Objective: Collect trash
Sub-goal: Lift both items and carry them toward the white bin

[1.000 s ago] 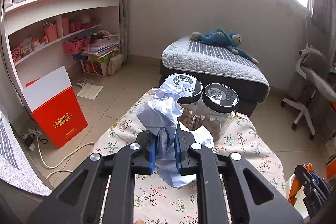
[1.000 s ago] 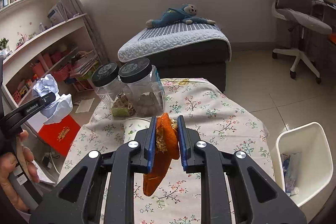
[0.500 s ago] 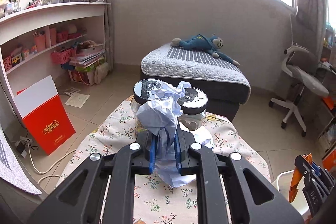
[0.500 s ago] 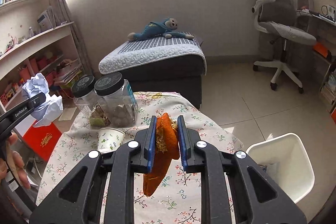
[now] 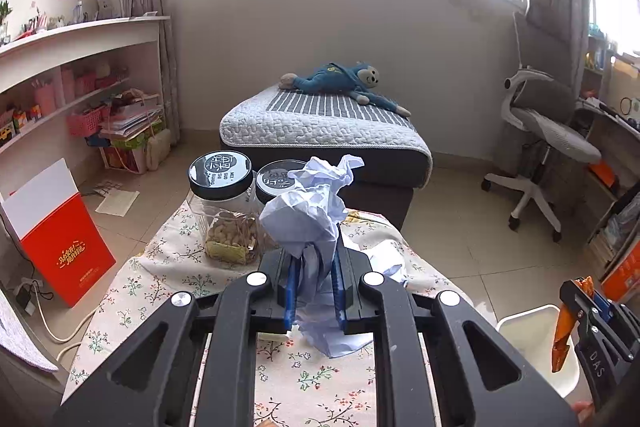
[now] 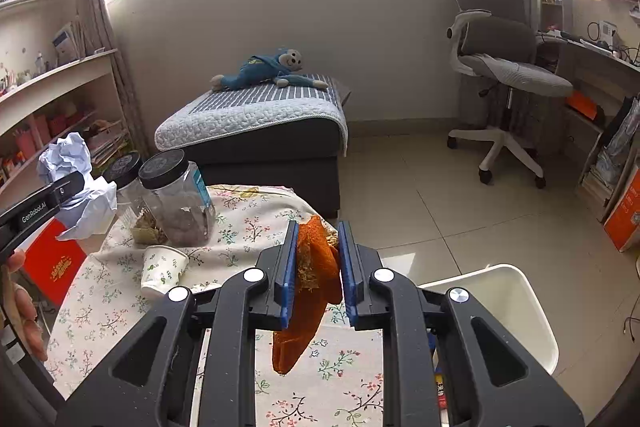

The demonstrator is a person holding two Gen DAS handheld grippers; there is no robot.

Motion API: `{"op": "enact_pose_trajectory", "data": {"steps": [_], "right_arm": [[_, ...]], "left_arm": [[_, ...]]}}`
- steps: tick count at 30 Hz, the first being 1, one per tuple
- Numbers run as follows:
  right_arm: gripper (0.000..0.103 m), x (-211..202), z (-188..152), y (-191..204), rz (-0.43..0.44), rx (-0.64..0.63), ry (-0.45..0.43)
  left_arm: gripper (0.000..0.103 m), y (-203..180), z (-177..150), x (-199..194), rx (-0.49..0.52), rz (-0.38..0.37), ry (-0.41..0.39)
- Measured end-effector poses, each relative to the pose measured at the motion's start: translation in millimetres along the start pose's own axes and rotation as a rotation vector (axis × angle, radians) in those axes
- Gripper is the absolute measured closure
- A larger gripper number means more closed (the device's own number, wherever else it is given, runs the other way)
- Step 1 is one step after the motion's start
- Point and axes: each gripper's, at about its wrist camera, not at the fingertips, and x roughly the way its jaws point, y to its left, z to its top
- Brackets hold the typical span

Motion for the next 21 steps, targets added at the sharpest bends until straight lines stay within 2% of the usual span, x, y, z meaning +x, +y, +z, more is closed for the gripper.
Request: {"op": "enact_pose_trajectory", "data": {"steps": [21], "right_arm": [[0.084, -11.9, -3.5, -97.6, -0.162, 0.098, -0.016]], "left_arm": [[0.089, -103.6, -18.8, -12.9, 0.108, -0.162, 0.006]]}}
